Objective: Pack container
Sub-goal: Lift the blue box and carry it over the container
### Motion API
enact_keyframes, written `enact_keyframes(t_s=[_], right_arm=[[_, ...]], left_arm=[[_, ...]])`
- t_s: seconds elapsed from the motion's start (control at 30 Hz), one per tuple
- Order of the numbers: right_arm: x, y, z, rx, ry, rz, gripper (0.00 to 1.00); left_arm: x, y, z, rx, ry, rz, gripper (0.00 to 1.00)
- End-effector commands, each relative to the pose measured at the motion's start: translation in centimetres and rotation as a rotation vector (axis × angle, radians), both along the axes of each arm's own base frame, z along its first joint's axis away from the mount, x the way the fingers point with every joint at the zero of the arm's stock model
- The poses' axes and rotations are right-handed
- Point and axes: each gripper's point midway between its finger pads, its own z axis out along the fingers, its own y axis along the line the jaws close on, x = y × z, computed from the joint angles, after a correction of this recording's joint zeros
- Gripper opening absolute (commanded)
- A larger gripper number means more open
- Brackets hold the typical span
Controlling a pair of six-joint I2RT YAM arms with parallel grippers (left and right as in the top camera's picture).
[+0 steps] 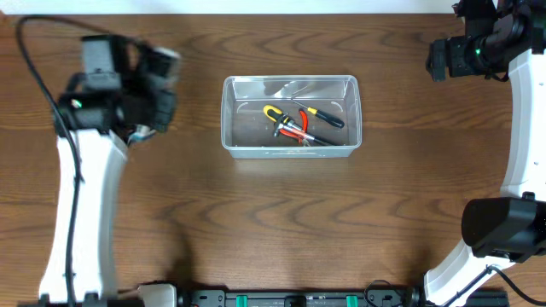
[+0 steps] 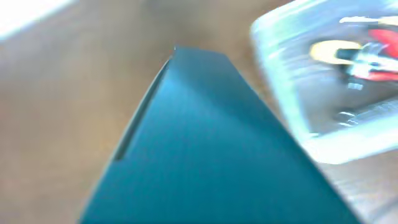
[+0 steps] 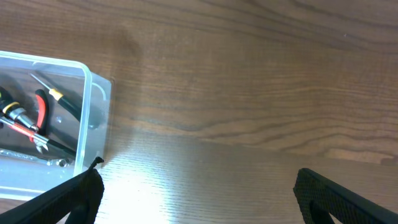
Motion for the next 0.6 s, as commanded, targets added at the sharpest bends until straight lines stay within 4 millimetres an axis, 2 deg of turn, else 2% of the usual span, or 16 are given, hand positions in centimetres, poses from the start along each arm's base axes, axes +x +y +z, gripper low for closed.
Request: enact_keyframes(t_s=[0.0,0.13,0.23,0.4,0.57], right_arm=[[-0.1,0.4,0.2,-0.003,-0.004,0.014,0.99],[-0.1,0.4,0.2,-0.003,-0.003,0.014,0.99],[-0.1,0.4,0.2,-0.003,-0.002,0.014,0.99],[-0.3,0.4,0.1,-0.001,0.006,0.014,0.99],[-0.5,0.4,0.0,0.0,0.015,0.014,0.99]], left_arm=[[0.1,-4.3,1.5,0.172,-0.109,-0.373,0.05],[0.8,-9.9,1.3,0.215,-0.195,-0.639,0.06],[2.3,-12.9,0.0,0.208,-0.221,-0.712,0.06],[4.4,-15.9,-4.7,0.2,-0.167,-0.77,0.06],[4.5,-17.5,-10.2,0.19,-0.042,-0.815,0.06]])
